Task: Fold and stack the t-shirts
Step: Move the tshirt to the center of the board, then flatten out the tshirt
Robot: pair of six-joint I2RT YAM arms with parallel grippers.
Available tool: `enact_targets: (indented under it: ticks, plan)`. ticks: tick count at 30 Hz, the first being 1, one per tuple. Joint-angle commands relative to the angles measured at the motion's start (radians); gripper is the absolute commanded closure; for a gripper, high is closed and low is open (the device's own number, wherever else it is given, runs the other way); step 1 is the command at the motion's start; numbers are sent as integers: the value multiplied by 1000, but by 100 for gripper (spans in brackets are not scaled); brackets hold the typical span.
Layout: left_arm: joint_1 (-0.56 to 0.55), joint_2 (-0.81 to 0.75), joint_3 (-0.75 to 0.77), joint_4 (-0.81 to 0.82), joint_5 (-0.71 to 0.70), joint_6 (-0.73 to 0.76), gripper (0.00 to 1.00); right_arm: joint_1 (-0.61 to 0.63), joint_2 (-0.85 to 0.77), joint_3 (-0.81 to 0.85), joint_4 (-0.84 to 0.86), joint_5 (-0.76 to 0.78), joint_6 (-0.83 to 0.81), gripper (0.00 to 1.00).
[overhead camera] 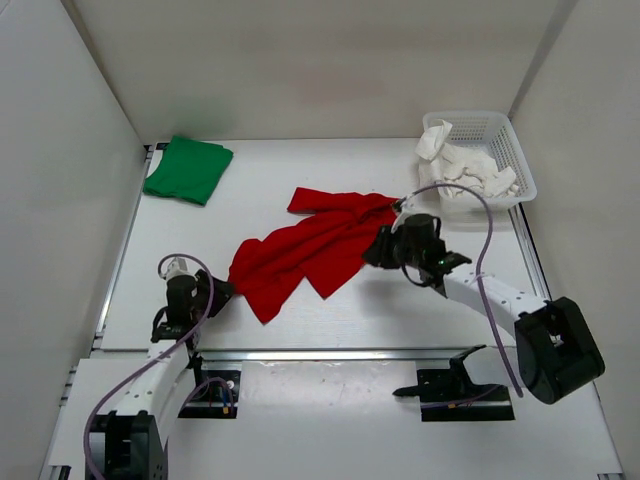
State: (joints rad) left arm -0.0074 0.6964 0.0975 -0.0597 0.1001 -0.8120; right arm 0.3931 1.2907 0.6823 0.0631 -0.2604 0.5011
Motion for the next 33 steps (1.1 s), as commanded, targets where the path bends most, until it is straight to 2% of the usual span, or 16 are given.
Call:
enact_targets:
  ticks: [1, 6, 10, 15, 18, 20, 22, 23, 24, 25, 26, 28, 29, 33]
  plan:
    - [-9, 0, -36, 109, 26, -87, 47, 113, -44, -76, 70, 39, 7, 73]
    - [-100, 40, 14, 112, -39, -73, 49, 310, 96, -26, 63, 87, 27, 60]
    - [-92, -18, 16, 92, -74, -35, 48, 466, 186, 37, 6, 298, -13, 49]
    - [-66, 40, 2, 130, -37, -9, 44, 543, 338, 180, -118, 458, -47, 47]
    - [-94, 87, 1, 175, -43, -7, 42, 576, 392, 241, -215, 553, -56, 46]
    - [-101, 132, 4, 199, -45, -12, 42, 587, 438, 263, -256, 595, -64, 49]
    - [-109, 162, 15, 236, -59, -15, 43, 598, 464, 272, -284, 612, -62, 56]
    - [-106, 188, 25, 250, -62, -16, 45, 601, 475, 273, -287, 616, -58, 71]
    - [-106, 198, 37, 261, -50, -18, 55, 596, 478, 269, -296, 619, -52, 86]
    - [-102, 230, 42, 274, -39, -21, 66, 584, 478, 255, -299, 621, -46, 91]
    - [-105, 250, 63, 277, -43, -16, 71, 579, 467, 232, -296, 618, -39, 98]
    - [-109, 271, 144, 261, -46, -6, 93, 564, 383, 182, -302, 625, -32, 100]
    - [-109, 282, 172, 226, -49, 5, 98, 547, 362, 136, -299, 621, -30, 100]
    - [-135, 327, 486, 60, -92, 120, 100, 460, 112, 7, -359, 579, -30, 100]
